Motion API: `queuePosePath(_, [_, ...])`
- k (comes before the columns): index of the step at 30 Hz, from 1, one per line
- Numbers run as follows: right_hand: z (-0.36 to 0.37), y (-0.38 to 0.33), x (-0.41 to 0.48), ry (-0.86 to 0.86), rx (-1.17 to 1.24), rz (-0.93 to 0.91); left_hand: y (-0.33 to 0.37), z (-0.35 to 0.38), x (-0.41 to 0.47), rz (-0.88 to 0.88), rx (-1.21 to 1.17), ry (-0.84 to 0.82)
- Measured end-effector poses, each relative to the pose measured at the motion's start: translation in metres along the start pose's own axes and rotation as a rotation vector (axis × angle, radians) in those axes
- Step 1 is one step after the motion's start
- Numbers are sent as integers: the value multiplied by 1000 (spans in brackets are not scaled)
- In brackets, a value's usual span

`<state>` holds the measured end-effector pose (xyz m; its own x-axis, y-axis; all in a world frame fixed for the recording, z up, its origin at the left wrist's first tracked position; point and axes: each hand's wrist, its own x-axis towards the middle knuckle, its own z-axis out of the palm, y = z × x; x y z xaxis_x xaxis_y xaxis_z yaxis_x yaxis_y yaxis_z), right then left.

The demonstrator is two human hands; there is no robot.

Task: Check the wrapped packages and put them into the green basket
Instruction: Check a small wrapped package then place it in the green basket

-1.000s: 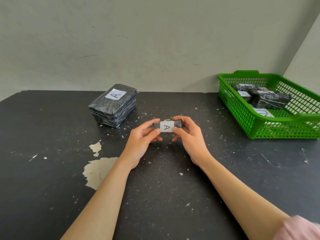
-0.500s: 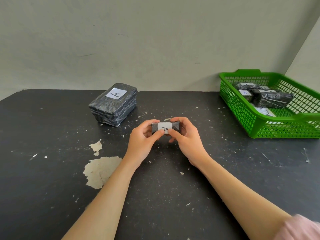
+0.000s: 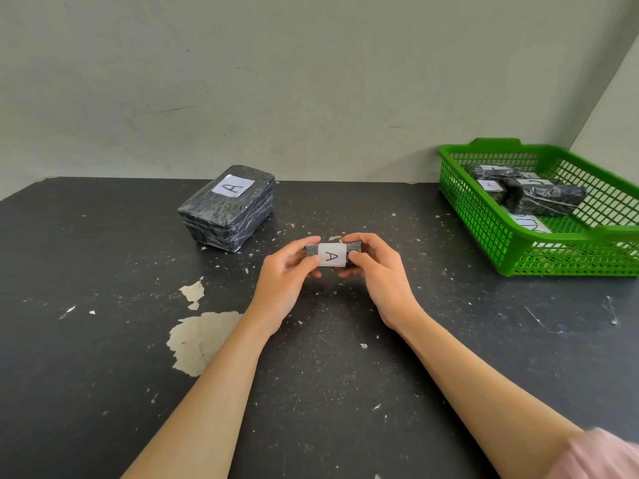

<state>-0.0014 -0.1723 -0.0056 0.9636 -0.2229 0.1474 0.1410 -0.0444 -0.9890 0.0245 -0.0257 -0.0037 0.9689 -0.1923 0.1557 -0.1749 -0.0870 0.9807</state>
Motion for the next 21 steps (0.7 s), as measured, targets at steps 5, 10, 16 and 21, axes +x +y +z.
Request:
queuePosePath(5, [0,-2,0,4,23,1,-1,0,0,9,7,30])
queuePosePath(10, [0,-3,-2,5,2,-23,-1,0,0,12,-4,29])
queuePosePath(16, [3,-1,-6,8,-42,-57,0,1,0,5,-50,42])
queuePosePath(21, [7,-2,-7,25,398,144,-2,3,1,23,-4,43])
